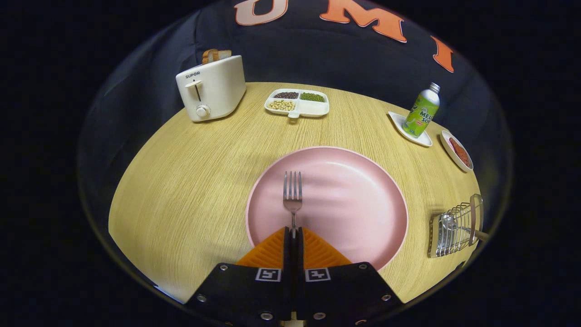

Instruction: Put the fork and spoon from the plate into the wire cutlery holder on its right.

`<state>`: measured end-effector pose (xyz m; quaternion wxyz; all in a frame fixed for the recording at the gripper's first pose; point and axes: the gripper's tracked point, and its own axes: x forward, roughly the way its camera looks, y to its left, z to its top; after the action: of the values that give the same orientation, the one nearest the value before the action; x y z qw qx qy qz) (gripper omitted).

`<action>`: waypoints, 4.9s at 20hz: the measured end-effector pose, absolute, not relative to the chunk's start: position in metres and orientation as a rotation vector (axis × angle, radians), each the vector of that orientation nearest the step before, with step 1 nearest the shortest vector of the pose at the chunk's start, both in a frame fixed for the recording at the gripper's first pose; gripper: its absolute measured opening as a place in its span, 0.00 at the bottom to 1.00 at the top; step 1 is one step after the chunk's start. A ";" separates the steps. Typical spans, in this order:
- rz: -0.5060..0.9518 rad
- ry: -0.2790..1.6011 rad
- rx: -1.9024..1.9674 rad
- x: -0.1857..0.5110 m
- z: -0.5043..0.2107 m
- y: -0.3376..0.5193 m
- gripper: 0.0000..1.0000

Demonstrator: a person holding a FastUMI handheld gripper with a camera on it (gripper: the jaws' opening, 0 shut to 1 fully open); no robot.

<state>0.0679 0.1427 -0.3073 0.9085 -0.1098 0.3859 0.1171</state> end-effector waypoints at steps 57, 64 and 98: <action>0.234 1.281 -0.540 0.046 -0.179 -0.145 0.05; 0.272 1.373 -0.652 0.051 -0.196 -0.141 0.04; 0.282 1.074 -0.366 0.110 -0.164 -0.088 1.00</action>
<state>0.1097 -0.0877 -0.1641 0.8341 -0.1727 0.5067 0.1333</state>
